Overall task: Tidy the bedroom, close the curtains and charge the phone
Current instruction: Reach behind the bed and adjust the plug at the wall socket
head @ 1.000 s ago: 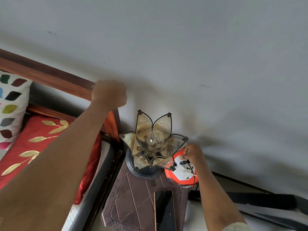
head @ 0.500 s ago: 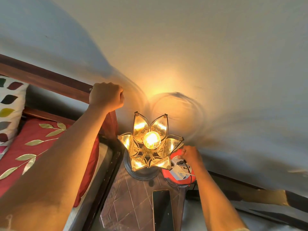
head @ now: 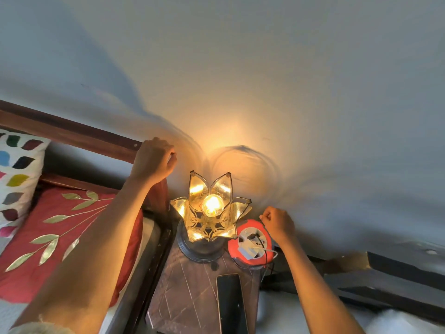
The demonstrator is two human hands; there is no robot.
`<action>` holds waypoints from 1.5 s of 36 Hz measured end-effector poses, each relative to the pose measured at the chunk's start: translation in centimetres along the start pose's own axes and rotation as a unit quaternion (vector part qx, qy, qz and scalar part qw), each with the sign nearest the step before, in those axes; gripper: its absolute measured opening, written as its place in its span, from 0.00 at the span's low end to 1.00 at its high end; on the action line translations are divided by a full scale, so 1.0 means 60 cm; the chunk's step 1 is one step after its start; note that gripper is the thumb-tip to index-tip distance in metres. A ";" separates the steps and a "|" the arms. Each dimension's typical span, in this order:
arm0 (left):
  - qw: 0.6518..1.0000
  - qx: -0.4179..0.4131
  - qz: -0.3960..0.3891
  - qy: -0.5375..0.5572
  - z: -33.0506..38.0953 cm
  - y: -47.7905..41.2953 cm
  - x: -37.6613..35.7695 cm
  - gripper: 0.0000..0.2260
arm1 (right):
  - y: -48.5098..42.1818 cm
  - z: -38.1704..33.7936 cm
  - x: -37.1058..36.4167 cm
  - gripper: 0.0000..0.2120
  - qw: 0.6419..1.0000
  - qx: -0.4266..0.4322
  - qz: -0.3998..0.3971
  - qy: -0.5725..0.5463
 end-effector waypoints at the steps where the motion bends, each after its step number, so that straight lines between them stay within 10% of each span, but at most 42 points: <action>1: 1.000 0.002 0.014 0.003 0.004 0.005 0.004 0.07 | 0.003 0.000 0.009 0.10 1.000 -0.001 0.004 0.001; 15: 0.978 -0.050 0.190 0.064 0.237 0.060 0.095 0.08 | 0.055 -0.011 0.100 0.10 0.998 0.011 0.053 -0.032; 33: 0.950 0.034 0.072 0.302 0.663 0.028 0.028 0.06 | 0.059 0.118 0.336 0.07 0.987 0.024 0.114 -0.108; 54: 0.981 -0.078 -0.102 0.146 1.040 -0.066 -0.110 0.22 | -0.010 0.572 0.411 0.07 0.955 -0.168 0.154 -0.190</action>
Point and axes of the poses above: each hand's wrist, its own y-axis away from the middle knuckle, its own x-axis out of the back of the hand, z = x × y, the point moved 2 cm from there along -y, towards the middle knuckle, and after that the axes turned 4 degrees about -x, right-handed, at the moved point
